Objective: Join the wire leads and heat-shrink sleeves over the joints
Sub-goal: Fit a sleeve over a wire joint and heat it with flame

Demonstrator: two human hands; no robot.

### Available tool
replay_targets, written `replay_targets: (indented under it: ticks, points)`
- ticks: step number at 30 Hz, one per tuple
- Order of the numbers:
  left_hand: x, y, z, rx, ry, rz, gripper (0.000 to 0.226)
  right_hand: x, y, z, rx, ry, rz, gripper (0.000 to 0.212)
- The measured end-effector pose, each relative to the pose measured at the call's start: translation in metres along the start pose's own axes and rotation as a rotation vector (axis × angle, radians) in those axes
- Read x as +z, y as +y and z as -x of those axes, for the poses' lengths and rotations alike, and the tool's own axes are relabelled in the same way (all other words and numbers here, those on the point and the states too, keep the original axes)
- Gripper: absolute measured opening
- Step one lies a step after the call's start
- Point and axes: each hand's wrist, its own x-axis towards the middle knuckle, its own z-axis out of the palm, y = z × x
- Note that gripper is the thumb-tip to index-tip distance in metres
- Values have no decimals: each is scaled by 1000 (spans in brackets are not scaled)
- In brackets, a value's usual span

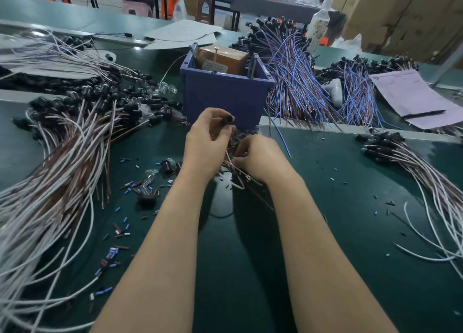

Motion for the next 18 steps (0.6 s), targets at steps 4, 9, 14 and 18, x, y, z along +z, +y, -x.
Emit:
replay_targets:
  ticks: [4,9,14,18]
  points:
    - [1,-1,0,2,4,67,19,1,5,-3,0,124,-115,13]
    - [2,-4,-1,13,-6,62,22,-18,8,-2,-98,303,-596,13]
    - [2,-4,-2,14,-13,24,25,-27,2,3,-269,269,-651,19]
    - [2,-3,-1,38,-22,-1,24,-29,-2,5,-282,297,-556,9]
